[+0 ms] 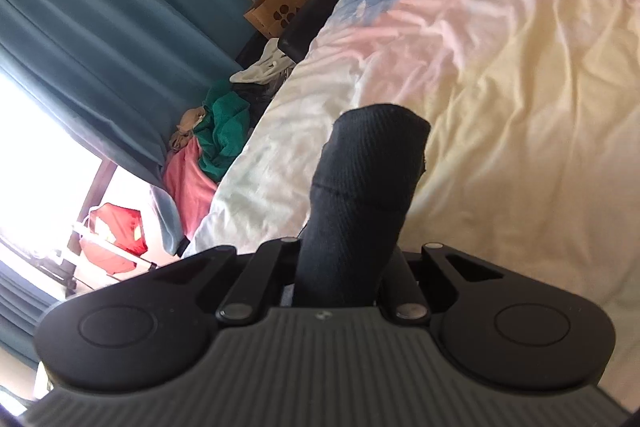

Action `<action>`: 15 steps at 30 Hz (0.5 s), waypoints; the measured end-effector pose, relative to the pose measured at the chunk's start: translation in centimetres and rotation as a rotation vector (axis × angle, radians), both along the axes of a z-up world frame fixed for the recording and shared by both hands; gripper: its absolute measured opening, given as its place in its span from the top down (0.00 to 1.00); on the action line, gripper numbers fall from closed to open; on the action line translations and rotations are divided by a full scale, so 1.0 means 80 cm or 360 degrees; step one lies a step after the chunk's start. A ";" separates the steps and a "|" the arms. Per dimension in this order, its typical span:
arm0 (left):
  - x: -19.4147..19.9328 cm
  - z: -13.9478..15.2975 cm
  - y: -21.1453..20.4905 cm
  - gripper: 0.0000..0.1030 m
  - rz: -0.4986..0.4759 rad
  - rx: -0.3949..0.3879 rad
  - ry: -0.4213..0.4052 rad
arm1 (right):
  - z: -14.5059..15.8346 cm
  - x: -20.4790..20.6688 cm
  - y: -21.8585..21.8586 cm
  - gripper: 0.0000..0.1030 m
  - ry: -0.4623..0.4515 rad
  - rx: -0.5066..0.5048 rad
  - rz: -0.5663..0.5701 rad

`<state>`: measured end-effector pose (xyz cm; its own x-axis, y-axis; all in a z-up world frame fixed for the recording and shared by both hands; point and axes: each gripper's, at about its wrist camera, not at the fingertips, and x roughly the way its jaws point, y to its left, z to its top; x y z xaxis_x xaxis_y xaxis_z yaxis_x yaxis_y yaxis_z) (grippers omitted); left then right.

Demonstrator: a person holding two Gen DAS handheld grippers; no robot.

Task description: Fold clothes

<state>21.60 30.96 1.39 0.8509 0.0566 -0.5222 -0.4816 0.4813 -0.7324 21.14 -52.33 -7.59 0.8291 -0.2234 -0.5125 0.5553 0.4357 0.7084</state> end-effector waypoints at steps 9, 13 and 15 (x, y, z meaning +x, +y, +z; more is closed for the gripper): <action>-0.202 -0.003 0.076 0.89 -0.0071 -0.0069 0.0183 | -0.059 -0.159 0.016 0.89 0.0031 0.0313 0.0113; -0.269 -0.058 0.087 0.88 -0.0132 -0.0020 0.0222 | -0.080 -0.182 0.016 0.89 0.0061 0.0383 0.0139; -0.285 -0.084 0.091 0.87 -0.0176 -0.0010 0.0240 | -0.088 -0.184 0.014 0.89 0.0034 0.0393 0.0153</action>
